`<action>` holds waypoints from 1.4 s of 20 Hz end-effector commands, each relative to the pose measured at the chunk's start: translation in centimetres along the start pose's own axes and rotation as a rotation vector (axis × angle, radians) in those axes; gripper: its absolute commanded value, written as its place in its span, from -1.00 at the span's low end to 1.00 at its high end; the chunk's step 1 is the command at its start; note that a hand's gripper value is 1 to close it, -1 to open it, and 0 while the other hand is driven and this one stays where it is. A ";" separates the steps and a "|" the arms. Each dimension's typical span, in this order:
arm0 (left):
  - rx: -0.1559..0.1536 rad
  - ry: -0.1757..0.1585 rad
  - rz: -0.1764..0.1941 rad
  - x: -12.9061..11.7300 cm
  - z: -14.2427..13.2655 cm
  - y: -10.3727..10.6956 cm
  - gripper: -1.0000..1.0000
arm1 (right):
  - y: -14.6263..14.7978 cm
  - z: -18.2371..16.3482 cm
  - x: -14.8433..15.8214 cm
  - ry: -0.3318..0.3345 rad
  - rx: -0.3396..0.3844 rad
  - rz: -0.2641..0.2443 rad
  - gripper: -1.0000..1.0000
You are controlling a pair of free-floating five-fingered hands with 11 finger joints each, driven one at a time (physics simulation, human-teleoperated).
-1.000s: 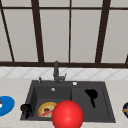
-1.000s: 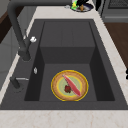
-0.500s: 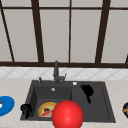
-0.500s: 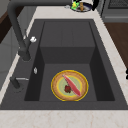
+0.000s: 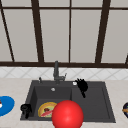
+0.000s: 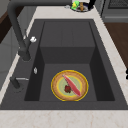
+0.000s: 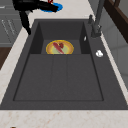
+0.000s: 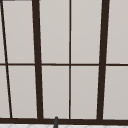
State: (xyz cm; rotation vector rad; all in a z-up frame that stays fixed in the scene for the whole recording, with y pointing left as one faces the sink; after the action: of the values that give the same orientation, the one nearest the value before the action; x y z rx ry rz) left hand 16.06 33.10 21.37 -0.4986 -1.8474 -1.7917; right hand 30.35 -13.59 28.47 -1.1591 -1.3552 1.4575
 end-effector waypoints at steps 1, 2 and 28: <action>0.000 0.000 0.000 0.0 0.0 0.0 0.00 | -1.4 -1.7 1.6 -0.029 -0.002 0.003 -1.00; 0.000 0.000 0.000 0.0 0.0 0.0 0.00 | -1.7 -2.3 2.0 -0.025 -0.002 0.001 -1.00; 0.000 0.000 0.000 0.0 0.0 0.0 0.00 | -0.7 -19.5 8.2 -0.054 0.237 -0.071 -1.00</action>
State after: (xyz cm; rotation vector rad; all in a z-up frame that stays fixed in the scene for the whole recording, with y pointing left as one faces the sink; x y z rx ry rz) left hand 16.06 33.10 21.37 -0.4986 -1.8474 -1.7917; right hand 45.08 -0.63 28.30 -0.9547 -1.2223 1.5467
